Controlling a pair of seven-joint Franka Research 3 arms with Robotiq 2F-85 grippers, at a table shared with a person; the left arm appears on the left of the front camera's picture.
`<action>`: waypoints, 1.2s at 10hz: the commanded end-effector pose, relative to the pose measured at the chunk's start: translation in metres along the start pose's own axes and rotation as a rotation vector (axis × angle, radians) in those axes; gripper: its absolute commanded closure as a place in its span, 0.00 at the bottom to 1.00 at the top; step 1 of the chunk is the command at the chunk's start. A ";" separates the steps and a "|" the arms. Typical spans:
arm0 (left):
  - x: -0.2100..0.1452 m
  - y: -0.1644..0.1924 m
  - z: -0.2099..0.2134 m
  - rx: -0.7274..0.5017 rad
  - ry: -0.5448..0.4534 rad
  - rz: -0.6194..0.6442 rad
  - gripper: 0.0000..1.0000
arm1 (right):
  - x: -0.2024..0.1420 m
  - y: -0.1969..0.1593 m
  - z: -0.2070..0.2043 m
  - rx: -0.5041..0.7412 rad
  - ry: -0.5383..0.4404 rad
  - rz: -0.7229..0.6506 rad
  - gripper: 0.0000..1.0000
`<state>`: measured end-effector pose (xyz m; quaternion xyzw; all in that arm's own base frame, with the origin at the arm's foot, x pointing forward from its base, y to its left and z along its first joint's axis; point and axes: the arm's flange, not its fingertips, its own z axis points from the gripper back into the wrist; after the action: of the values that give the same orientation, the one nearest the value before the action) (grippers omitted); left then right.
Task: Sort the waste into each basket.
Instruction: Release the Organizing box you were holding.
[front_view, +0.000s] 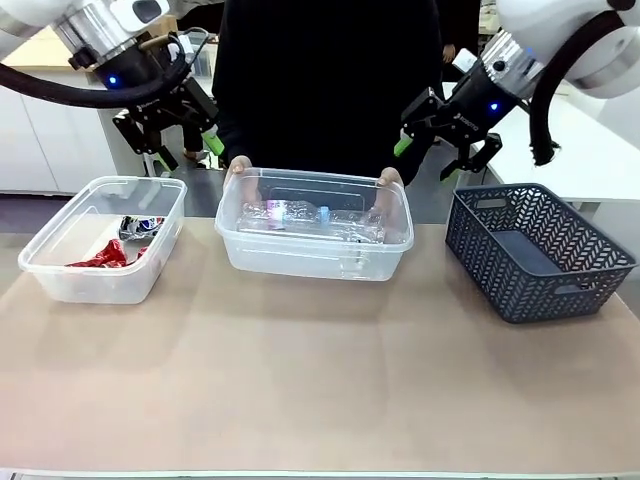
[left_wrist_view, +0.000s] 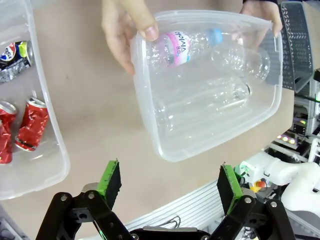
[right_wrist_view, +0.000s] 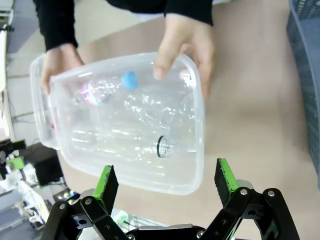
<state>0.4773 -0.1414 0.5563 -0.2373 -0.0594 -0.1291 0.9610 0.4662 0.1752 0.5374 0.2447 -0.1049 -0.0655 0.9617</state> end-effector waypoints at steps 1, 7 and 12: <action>0.000 0.000 0.000 0.000 0.000 0.000 0.00 | 0.000 0.000 0.000 0.000 0.000 0.000 0.00; -0.115 0.063 0.087 -0.685 -0.080 -0.044 0.00 | -0.070 -0.175 0.170 0.608 0.241 -0.224 0.00; -0.150 0.119 0.103 -0.858 -0.136 0.146 0.00 | -0.087 -0.223 0.202 0.828 0.219 -0.316 0.00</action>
<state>0.3684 0.0615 0.5457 -0.6319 -0.0429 -0.0200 0.7736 0.3193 -0.1027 0.5781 0.6372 0.0054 -0.1700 0.7517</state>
